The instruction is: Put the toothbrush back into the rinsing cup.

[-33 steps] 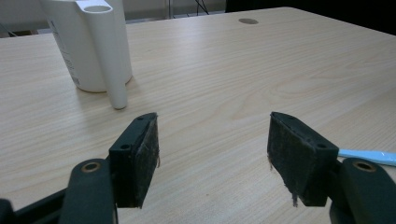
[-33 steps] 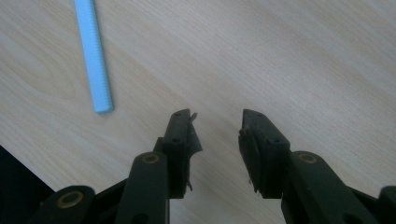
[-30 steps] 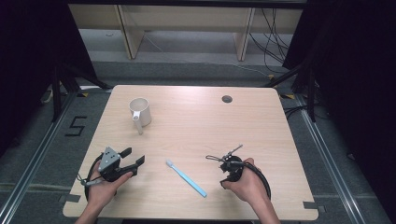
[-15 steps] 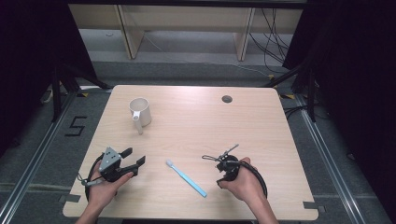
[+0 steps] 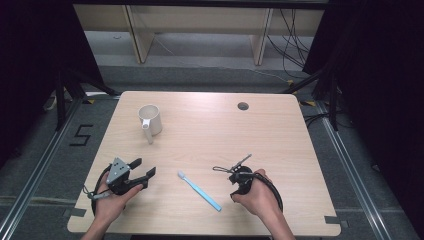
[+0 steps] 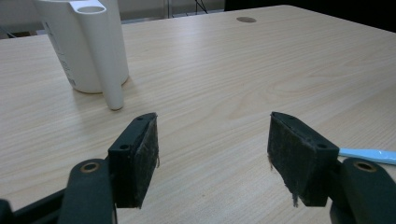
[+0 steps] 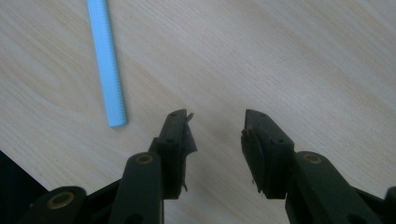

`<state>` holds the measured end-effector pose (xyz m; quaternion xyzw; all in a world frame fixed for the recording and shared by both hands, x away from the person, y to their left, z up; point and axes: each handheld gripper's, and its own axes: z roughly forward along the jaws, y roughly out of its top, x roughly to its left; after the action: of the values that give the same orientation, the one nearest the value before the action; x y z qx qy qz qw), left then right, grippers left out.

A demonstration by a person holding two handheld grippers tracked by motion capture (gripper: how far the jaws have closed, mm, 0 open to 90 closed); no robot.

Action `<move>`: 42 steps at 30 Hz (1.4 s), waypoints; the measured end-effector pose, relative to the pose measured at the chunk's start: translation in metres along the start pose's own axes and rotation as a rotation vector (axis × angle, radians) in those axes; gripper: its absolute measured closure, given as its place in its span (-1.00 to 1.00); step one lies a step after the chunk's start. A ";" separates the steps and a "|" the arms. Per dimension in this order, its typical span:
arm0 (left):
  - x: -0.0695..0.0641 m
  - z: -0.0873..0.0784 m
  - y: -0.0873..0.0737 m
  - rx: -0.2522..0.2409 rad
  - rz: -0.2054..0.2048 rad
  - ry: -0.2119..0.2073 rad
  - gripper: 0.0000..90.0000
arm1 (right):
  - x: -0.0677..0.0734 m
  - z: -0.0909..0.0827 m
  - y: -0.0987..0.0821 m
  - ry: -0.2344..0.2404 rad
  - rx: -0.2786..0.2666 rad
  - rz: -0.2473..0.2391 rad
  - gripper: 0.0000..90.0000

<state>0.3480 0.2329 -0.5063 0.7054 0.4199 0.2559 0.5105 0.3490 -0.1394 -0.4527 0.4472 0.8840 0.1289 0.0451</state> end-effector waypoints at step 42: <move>-0.002 0.000 0.001 0.001 0.004 -0.009 -0.26 | 0.043 0.016 0.038 0.046 0.085 -0.158 0.49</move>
<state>0.3474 0.2307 -0.5056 0.7077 0.4164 0.2534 0.5114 0.3562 -0.0806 -0.4569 0.3745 0.9219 0.0977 0.0158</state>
